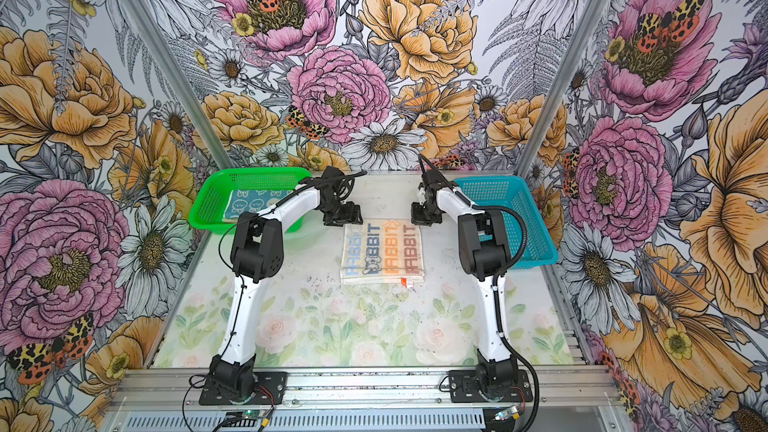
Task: Fold and stack the towels
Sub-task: 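Lower both grippers and pinch the far edge of the RABBIT towel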
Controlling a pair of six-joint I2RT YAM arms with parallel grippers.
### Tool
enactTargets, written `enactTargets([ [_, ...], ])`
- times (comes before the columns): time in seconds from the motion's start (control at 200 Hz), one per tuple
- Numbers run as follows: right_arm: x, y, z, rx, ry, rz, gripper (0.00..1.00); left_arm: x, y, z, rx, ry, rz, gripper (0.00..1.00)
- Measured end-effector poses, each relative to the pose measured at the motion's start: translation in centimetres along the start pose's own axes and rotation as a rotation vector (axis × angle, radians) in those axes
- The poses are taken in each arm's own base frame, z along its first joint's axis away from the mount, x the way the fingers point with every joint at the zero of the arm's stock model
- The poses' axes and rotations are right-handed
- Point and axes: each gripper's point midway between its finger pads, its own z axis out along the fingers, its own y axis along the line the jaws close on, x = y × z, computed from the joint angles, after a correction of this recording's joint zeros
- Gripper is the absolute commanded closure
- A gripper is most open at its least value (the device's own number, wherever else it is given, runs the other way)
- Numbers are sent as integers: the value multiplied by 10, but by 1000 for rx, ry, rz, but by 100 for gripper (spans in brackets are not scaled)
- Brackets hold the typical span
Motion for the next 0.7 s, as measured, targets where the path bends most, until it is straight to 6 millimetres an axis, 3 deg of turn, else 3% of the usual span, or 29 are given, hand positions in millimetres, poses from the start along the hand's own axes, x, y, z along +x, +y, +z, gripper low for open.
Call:
enactTargets([
  [0.245, 0, 0, 0, 0, 0, 0, 100, -1, 7, 6, -32, 2, 20, 54],
  [0.7, 0, 0, 0, -7, 1, 1, 100, -4, 13, 9, -121, -3, 88, 60],
])
